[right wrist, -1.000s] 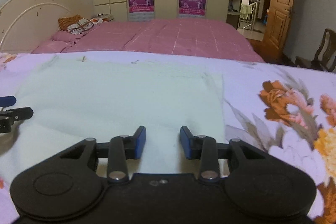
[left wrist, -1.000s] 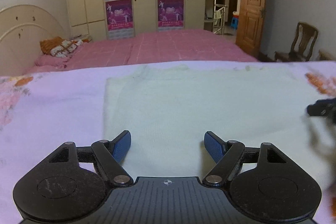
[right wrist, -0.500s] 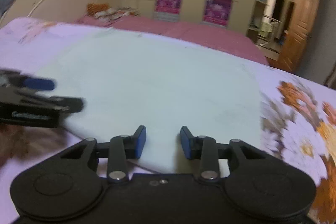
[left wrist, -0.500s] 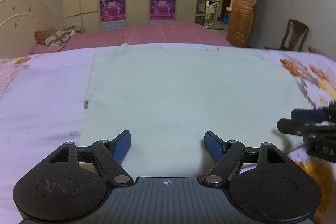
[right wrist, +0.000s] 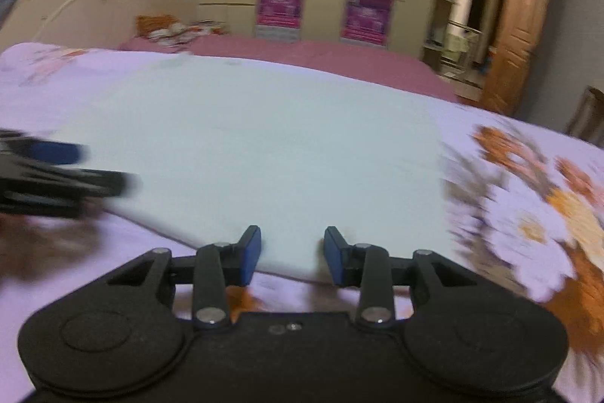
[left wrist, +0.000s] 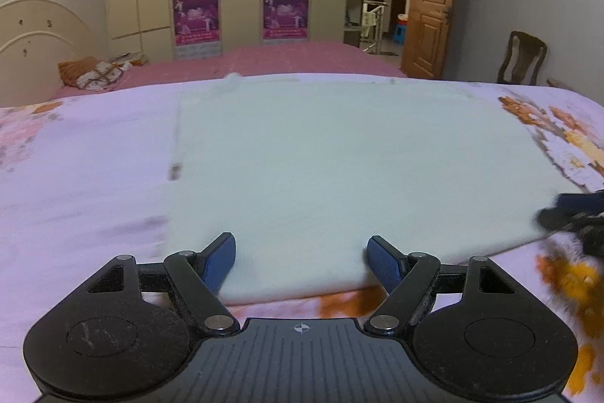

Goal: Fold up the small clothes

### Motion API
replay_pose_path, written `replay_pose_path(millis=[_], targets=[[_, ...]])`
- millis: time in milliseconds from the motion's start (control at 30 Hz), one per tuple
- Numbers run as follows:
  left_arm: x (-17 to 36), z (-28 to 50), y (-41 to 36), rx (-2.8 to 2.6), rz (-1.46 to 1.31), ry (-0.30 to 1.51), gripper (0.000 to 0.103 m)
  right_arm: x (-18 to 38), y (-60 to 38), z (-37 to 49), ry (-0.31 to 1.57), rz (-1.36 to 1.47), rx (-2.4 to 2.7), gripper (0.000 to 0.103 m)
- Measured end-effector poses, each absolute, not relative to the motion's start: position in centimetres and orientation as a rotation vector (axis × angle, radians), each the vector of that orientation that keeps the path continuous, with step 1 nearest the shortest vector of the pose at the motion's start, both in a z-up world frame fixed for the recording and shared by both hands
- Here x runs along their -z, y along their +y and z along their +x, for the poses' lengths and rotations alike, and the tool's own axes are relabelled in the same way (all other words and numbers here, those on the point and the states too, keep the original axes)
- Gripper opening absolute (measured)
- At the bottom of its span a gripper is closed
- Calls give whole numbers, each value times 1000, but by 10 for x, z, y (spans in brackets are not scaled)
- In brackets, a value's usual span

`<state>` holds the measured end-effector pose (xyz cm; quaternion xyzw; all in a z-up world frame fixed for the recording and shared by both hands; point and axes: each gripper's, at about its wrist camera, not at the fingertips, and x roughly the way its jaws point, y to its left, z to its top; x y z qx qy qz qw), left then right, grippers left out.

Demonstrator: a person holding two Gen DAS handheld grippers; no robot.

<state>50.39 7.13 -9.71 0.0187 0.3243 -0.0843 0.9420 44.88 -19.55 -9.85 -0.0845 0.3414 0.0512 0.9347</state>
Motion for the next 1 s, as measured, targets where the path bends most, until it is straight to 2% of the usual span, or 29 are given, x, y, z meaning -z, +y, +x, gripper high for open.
replay_pose_path(millis=[233, 500, 700, 767, 1000], targets=[[100, 502, 82, 152, 35, 658, 76, 103, -242, 445, 715, -68, -47, 34], [76, 502, 50, 139, 32, 614, 76, 92, -218, 440, 674, -122, -40, 34], [93, 508, 12, 210, 65, 723, 77, 90, -184, 446, 669, -85, -156, 34], [100, 504, 8, 200, 88, 702, 84, 98, -176, 448, 705, -97, -173, 35], [98, 498, 24, 171, 67, 699, 84, 99, -178, 439, 690, -90, -160, 35]])
